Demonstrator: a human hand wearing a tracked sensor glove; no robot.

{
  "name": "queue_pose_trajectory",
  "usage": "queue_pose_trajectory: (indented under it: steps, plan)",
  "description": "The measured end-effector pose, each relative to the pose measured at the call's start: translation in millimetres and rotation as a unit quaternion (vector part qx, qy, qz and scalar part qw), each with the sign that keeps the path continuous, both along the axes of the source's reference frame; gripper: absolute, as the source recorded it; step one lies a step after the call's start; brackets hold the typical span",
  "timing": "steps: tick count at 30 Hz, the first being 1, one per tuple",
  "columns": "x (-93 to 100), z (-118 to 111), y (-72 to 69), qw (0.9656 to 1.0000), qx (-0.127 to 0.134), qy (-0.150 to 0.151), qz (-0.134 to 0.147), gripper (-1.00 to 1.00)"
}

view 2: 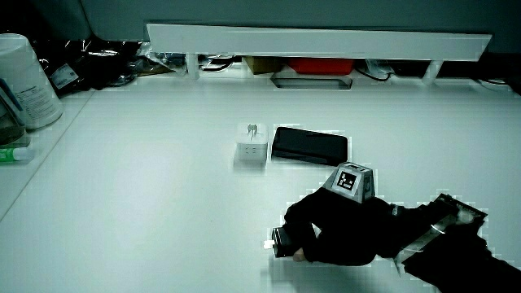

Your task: Pick charger

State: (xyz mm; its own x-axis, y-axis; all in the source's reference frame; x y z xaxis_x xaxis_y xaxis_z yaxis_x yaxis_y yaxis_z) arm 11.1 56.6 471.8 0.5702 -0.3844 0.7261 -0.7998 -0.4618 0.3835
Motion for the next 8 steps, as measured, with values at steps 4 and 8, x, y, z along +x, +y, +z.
queue_pose_trajectory:
  steps: [4, 8]
  plan:
    - [14.0, -1, -14.0, 0.9998, 0.015, 0.012, 0.008, 1.00]
    - [30.1, -23, -33.6, 0.9978, 0.065, -0.010, 0.011, 1.00]
